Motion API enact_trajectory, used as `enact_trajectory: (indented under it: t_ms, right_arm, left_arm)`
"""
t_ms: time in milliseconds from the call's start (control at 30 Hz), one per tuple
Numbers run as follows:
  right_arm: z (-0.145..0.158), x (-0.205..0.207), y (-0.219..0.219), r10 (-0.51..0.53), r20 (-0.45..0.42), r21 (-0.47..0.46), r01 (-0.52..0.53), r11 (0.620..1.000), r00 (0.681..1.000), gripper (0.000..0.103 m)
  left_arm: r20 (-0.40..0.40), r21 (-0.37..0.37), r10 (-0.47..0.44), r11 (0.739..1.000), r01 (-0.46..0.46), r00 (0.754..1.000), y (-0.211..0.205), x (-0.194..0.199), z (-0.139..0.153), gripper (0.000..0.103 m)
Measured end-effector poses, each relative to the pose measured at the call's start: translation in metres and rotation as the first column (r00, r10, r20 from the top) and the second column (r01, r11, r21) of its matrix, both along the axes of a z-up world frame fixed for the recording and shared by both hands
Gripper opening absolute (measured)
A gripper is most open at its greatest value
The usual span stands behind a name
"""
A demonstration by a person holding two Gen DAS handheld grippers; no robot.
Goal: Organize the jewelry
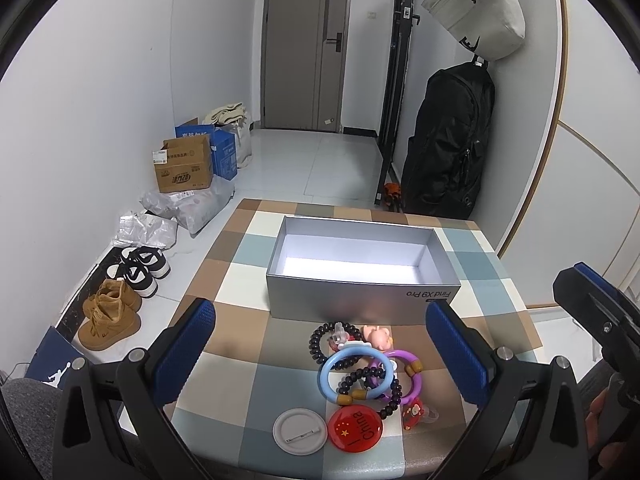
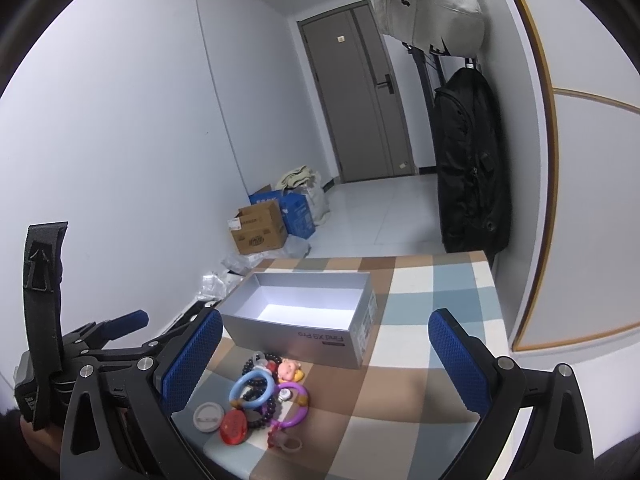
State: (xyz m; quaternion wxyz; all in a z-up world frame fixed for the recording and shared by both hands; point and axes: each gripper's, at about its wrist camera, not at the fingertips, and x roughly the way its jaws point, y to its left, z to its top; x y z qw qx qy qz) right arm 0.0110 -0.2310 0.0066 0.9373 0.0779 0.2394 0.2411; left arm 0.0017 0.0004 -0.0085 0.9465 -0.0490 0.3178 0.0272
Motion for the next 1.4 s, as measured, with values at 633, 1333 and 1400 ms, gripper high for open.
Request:
enact_trajectory:
  t_ms: [633, 1333, 1400]
  right_arm:
    - [-0.003, 0.000, 0.004, 0.008, -0.011, -0.006, -0.008, 1.000, 1.000, 0.103]
    - [-0.011, 0.011, 0.012, 0.038, -0.070, -0.017, -0.039, 0.999, 0.997, 0.103]
    - [-0.012, 0.012, 0.013, 0.040, -0.072, -0.028, -0.042, 0.999, 0.997, 0.103]
  left_arm:
    - [-0.015, -0.008, -0.015, 1.000, 0.015, 1.000, -0.001, 0.000, -0.002, 0.102]
    - [-0.103, -0.032, -0.056, 0.998, 0.053, 0.993, 0.005, 0.012, -0.013, 0.102]
    - [-0.109, -0.044, -0.062, 0.997, 0.058, 0.992, 0.011, 0.013, -0.013, 0.102]
